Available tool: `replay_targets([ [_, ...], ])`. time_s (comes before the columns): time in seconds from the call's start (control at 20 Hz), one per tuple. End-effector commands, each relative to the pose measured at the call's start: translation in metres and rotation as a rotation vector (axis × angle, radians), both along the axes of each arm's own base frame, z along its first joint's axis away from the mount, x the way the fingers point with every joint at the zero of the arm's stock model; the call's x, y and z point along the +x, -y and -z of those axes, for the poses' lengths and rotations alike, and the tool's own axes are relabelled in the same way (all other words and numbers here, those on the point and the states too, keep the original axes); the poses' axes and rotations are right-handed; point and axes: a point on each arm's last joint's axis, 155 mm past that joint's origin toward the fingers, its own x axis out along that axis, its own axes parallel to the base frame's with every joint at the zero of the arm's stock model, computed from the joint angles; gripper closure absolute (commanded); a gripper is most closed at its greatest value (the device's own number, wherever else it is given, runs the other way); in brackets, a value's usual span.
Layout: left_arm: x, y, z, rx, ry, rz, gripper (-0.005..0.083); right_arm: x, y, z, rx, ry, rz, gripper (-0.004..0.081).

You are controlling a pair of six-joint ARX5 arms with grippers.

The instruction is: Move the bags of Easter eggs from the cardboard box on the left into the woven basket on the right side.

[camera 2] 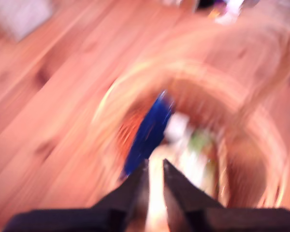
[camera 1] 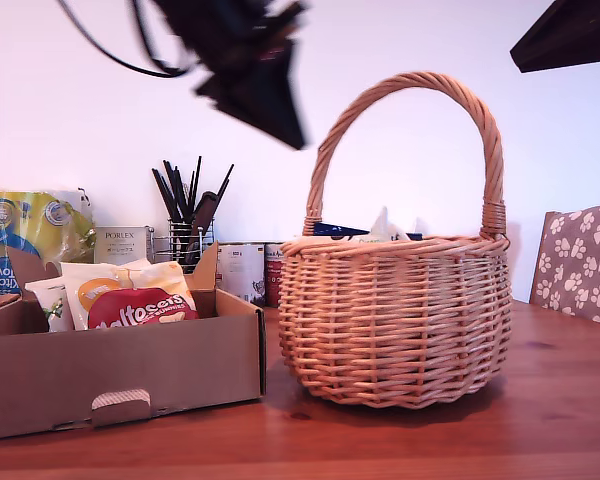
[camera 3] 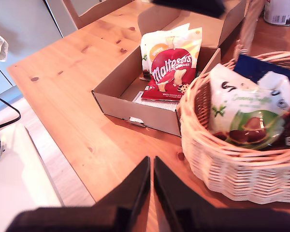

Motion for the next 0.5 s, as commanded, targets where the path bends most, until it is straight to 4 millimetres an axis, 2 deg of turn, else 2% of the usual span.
replay_targets([
  [0.0,0.000,-0.014,0.003,0.013,-0.004,-0.005,0.0793,0.001,-0.001,-0.004,0.004,0.008,-0.004,0.0783],
  [0.2,0.008,-0.058,0.014,0.008,-0.022,-0.086,0.0793,0.001,-0.001,-0.004,0.004,0.009,-0.004,0.0783],
  [0.45,0.010,-0.129,0.055,-0.006,-0.078,-0.175,0.0793,0.002,0.000,-0.004,0.000,0.010,0.004,0.0783],
])
